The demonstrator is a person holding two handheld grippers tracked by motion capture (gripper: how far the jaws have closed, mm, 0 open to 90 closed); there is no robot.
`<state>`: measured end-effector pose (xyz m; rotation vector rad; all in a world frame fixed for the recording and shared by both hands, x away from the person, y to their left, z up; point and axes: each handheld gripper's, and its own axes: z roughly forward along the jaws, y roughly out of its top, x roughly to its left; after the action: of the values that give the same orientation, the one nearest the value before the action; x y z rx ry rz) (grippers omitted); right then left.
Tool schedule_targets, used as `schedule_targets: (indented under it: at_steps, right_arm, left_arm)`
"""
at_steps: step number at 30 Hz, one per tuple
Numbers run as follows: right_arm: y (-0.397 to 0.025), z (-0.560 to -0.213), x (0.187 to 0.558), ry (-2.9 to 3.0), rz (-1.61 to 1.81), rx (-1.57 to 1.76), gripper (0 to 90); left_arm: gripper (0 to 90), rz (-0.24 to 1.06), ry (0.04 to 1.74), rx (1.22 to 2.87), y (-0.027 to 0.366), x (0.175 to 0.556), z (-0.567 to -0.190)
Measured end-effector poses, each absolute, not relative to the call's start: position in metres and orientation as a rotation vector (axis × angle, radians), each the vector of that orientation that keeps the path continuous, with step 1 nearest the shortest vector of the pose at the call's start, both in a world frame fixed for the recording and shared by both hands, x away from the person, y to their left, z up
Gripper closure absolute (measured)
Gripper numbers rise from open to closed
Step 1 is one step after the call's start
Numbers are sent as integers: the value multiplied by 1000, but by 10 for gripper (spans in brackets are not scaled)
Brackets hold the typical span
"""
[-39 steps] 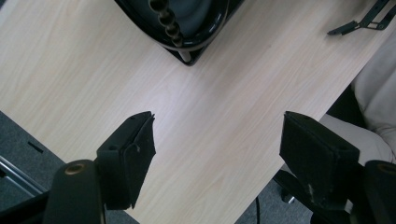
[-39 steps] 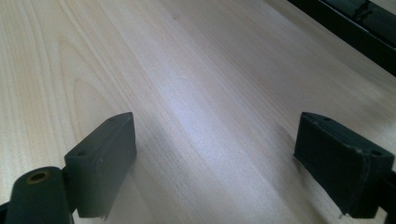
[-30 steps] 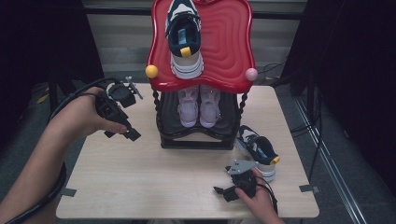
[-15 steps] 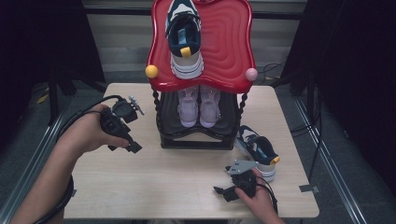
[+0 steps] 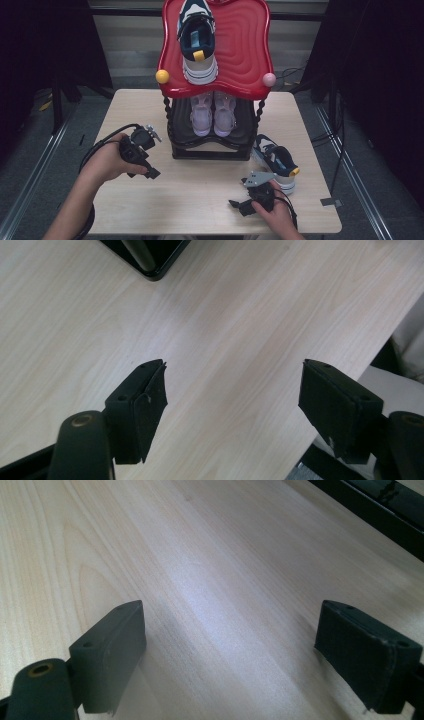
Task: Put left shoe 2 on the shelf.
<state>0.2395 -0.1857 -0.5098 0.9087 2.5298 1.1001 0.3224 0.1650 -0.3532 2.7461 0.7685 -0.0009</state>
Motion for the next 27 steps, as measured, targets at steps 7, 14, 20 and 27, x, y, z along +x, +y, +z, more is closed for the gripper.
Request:
schedule_targets:
  at_steps: [7, 14, 20, 27]
  right_arm:
    - [-186, -510, 239, 2529, 1101, 908, 122]
    - [-186, -510, 239, 2533, 1097, 909, 122]
    - [-186, -510, 239, 2532, 1099, 909, 122]
    - [-186, -510, 239, 2532, 1098, 909, 122]
  left_arm:
    - [266, -33, 786, 2696, 163, 319, -383]
    - [266, -30, 822, 2616, 162, 315, -411]
    - [266, -3, 815, 2584, 160, 314, -430]
    - [262, 37, 820, 2537, 160, 306, -443]
